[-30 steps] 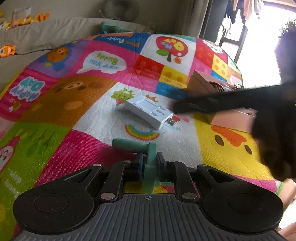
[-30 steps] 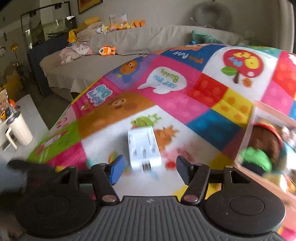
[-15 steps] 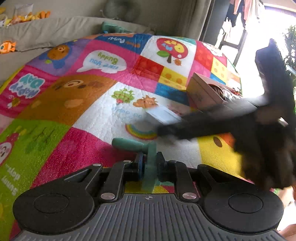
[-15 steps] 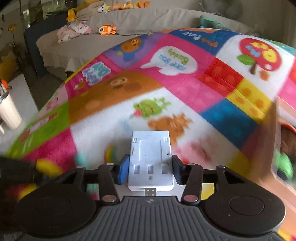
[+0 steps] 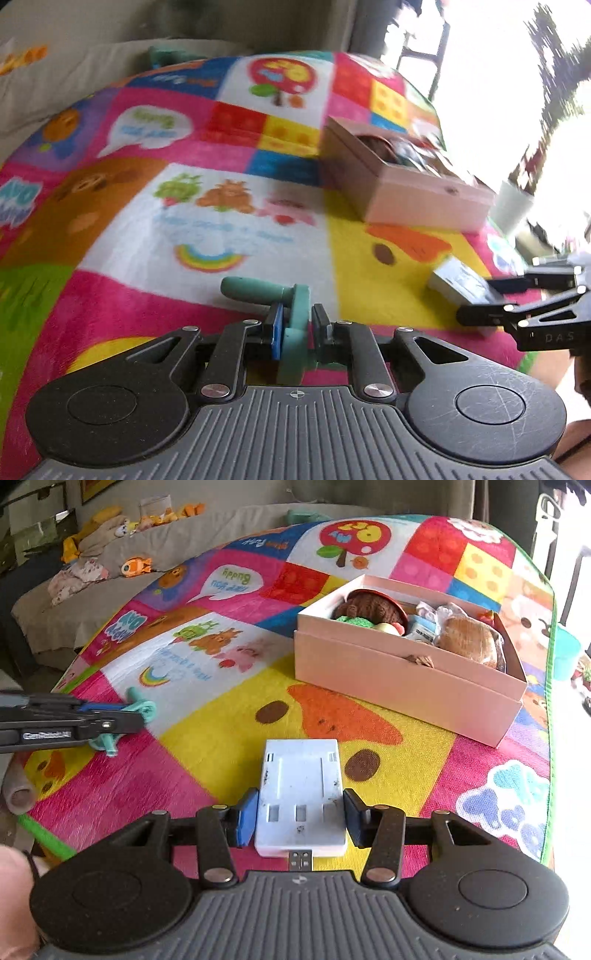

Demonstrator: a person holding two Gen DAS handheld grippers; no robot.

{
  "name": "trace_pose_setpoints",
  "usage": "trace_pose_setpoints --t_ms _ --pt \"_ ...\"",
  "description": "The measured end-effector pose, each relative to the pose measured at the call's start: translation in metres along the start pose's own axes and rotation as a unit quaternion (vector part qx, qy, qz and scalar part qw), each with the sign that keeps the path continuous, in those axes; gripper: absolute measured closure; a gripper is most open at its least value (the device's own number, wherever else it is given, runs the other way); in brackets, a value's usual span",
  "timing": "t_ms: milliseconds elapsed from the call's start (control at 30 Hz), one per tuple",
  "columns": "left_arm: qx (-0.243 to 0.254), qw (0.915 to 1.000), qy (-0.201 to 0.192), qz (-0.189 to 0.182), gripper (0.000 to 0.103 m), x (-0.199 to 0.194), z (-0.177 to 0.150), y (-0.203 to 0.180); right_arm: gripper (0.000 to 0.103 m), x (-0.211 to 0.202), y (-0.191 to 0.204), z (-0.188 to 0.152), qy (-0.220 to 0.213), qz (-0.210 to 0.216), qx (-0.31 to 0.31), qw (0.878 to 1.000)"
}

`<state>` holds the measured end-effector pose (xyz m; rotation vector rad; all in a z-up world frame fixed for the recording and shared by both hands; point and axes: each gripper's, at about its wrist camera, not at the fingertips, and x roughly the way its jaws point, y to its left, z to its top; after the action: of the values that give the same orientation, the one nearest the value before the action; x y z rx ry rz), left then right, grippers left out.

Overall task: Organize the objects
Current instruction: 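Lower the teal toy into the pink box with the left tool while the right tool carries the white block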

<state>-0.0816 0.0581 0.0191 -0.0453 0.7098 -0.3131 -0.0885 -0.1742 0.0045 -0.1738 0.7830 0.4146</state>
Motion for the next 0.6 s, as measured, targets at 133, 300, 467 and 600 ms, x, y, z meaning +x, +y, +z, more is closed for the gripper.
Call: trace_pose_setpoints --t_ms 133,300,467,600 --pt "0.022 0.9996 0.012 0.015 0.084 -0.001 0.000 -0.009 0.050 0.005 0.006 0.005 -0.020 -0.010 -0.018 1.000" --pt "0.023 0.9994 0.019 0.019 0.084 -0.003 -0.001 -0.010 0.056 0.012 0.010 0.007 -0.019 0.004 -0.018 1.000" --pt "0.010 0.9997 0.018 0.017 0.083 -0.003 -0.001 -0.008 0.056 -0.010 0.009 -0.002 -0.044 0.013 -0.019 0.999" --pt "0.005 0.9994 0.025 0.023 0.088 -0.004 0.001 -0.007 0.056 -0.036 -0.007 -0.006 -0.079 0.021 0.018 0.996"
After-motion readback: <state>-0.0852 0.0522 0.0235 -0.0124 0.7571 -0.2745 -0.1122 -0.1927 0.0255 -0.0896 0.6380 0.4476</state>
